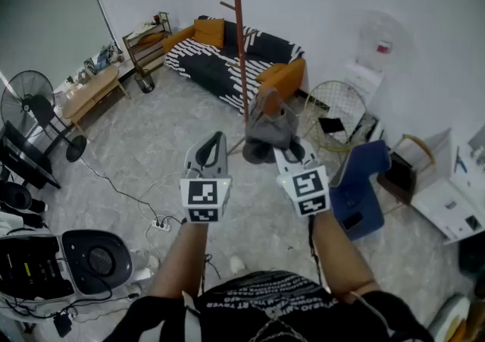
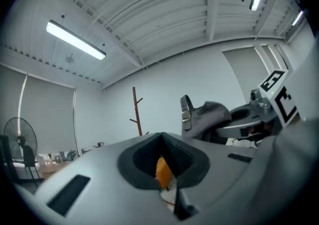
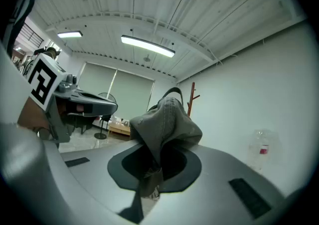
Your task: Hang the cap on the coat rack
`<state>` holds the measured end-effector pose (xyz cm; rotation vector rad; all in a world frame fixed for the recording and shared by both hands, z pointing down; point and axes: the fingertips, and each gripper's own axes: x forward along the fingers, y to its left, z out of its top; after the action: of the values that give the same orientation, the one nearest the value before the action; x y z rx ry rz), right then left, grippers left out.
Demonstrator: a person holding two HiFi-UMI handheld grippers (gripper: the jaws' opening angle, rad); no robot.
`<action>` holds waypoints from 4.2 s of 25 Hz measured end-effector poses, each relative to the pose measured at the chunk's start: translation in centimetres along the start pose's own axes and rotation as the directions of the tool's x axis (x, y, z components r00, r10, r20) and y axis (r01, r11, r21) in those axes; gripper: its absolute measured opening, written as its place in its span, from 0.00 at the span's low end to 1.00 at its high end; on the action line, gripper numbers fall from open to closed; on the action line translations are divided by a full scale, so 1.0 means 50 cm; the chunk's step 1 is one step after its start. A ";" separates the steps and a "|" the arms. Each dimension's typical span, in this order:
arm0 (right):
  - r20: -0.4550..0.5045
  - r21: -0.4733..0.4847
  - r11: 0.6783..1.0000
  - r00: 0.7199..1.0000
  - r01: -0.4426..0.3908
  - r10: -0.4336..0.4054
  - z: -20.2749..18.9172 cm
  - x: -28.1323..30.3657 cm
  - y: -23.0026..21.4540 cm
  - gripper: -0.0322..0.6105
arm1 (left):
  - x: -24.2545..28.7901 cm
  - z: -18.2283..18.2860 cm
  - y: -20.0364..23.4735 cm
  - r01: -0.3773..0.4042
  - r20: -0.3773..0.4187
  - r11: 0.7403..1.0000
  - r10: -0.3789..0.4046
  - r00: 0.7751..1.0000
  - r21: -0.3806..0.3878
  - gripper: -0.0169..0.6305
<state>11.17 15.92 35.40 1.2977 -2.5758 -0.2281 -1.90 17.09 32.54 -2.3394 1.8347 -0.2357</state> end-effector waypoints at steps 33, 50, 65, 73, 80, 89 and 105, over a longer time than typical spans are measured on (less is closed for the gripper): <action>0.040 0.065 0.998 0.999 0.000 -0.003 -0.005 0.031 0.013 0.09 | -0.035 -0.053 0.111 0.006 0.020 0.999 -0.007 1.000 0.035 0.03; 0.002 0.046 0.996 0.997 0.078 -0.078 0.021 0.241 0.022 0.08 | 0.139 -0.062 0.275 0.116 0.074 0.993 -0.118 0.990 0.031 0.03; -0.023 0.050 0.994 0.995 0.093 -0.092 -0.009 0.271 -0.019 0.09 | 0.221 -0.072 0.266 0.153 0.066 0.988 -0.154 0.986 0.019 0.03; -0.022 0.025 0.998 0.998 0.062 -0.061 -0.017 0.367 -0.080 0.09 | 0.323 -0.094 0.288 0.126 0.037 0.992 -0.126 0.991 -0.002 0.03; -0.015 0.045 0.999 1.000 0.008 -0.007 -0.024 0.490 -0.140 0.09 | 0.428 -0.111 0.317 0.109 0.010 0.994 -0.109 0.994 0.008 0.03; -0.028 0.020 0.999 0.999 -0.031 0.032 -0.037 0.600 -0.239 0.09 | 0.566 -0.095 0.321 0.089 0.027 0.995 -0.088 0.996 -0.051 0.03; 0.000 -0.048 0.995 0.997 -0.083 0.083 -0.027 0.691 -0.392 0.08 | 0.720 -0.021 0.289 0.032 0.088 0.999 -0.030 0.996 -0.016 0.03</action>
<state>6.80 -23.55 36.96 1.1716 -2.6028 -0.2746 -7.33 -21.31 31.31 -2.3512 1.7683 -0.1193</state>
